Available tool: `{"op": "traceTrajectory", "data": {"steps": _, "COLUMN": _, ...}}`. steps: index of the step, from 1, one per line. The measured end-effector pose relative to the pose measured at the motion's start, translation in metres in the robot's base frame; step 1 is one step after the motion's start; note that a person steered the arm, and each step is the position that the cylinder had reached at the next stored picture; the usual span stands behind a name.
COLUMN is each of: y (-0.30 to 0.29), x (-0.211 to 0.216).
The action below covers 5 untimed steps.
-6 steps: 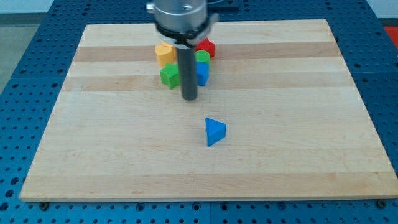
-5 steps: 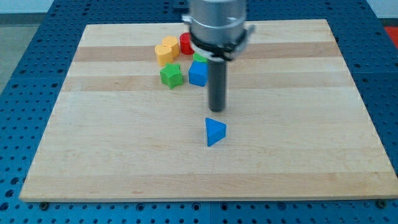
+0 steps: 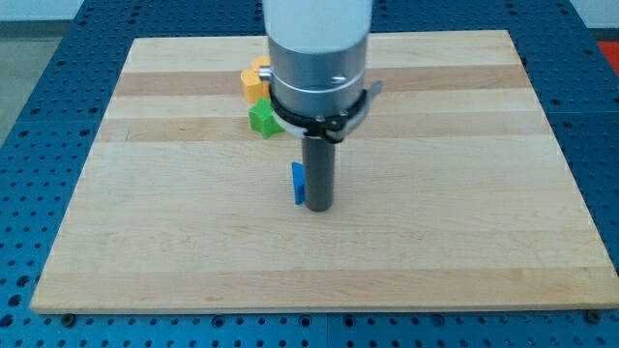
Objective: Move the blue triangle diagonally to the bottom left to the blue cube
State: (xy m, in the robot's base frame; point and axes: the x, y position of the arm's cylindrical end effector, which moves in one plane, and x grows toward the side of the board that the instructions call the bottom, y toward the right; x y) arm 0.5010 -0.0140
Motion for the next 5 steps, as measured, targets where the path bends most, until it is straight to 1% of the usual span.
{"op": "traceTrajectory", "data": {"steps": 2, "y": -0.002, "x": -0.021}}
{"op": "traceTrajectory", "data": {"steps": 3, "y": -0.032, "x": -0.035}}
{"op": "traceTrajectory", "data": {"steps": 5, "y": -0.071, "x": -0.038}}
